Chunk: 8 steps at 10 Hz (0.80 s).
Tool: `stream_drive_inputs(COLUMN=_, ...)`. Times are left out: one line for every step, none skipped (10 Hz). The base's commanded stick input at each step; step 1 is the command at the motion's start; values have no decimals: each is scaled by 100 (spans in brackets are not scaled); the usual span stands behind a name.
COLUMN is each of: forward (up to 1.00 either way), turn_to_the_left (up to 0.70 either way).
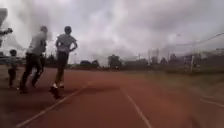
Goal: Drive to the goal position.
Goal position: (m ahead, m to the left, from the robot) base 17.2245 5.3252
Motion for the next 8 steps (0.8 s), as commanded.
stream_drive_inputs(forward=85, turn_to_the_left=0)
stream_drive_inputs(forward=85, turn_to_the_left=0)
stream_drive_inputs(forward=85, turn_to_the_left=0)
stream_drive_inputs(forward=85, turn_to_the_left=0)
stream_drive_inputs(forward=85, turn_to_the_left=0)
stream_drive_inputs(forward=85, turn_to_the_left=0)
stream_drive_inputs(forward=85, turn_to_the_left=0)
stream_drive_inputs(forward=85, turn_to_the_left=0)
